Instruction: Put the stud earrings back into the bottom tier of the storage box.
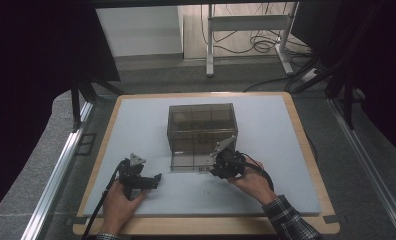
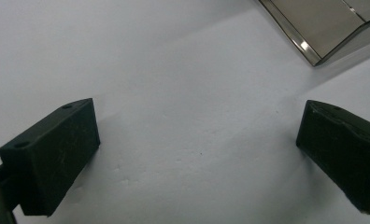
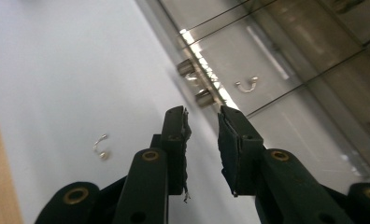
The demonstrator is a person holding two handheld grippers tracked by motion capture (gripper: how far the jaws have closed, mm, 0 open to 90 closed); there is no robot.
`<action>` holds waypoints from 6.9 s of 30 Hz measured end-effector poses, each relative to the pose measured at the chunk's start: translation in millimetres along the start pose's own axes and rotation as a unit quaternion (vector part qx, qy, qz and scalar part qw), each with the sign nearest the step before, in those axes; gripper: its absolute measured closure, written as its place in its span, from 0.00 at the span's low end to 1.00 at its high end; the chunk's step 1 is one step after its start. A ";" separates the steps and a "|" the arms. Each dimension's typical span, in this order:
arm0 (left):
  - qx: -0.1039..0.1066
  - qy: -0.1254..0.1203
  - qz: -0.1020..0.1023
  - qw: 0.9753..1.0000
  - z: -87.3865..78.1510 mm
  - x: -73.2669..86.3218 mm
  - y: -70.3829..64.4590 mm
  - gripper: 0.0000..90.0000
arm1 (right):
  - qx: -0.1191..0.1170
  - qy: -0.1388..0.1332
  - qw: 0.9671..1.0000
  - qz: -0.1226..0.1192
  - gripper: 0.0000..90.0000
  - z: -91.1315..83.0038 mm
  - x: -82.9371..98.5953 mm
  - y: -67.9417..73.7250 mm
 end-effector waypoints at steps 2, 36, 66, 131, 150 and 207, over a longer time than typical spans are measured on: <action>0.000 0.000 0.000 1.000 0.0 0.0 0.0 0.00 | -0.004 0.002 1.000 -0.001 0.78 0.3 2.5 2.4; 0.000 0.000 0.000 1.000 0.0 0.0 -0.1 0.00 | -0.072 0.034 0.996 -0.033 0.85 18.9 14.7 49.2; 0.000 0.002 0.002 1.000 -0.2 0.1 0.3 0.00 | -0.064 0.031 0.997 -0.040 0.94 10.8 2.6 42.0; 0.000 0.002 0.002 1.000 -0.3 0.2 0.3 0.00 | -0.006 -0.008 1.000 0.020 0.94 58.7 -35.0 -27.9; 0.000 0.002 0.002 1.000 -0.3 0.2 0.3 0.00 | -0.003 -0.013 1.000 0.018 0.90 57.7 -38.8 -28.9; 0.000 -0.002 0.000 1.000 0.2 -0.2 0.1 0.00 | 0.016 -0.056 0.998 0.001 0.34 12.5 -28.1 -5.6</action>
Point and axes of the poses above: each handheld gripper's, and its own axes: z roughly forward along the jaws, x roughly out of its underside, y roughly to its left, the point moved 5 cm from there along z, roughly forward along the jaws, and after that the axes turned 6 degrees about -y, right-handed, at the moved point
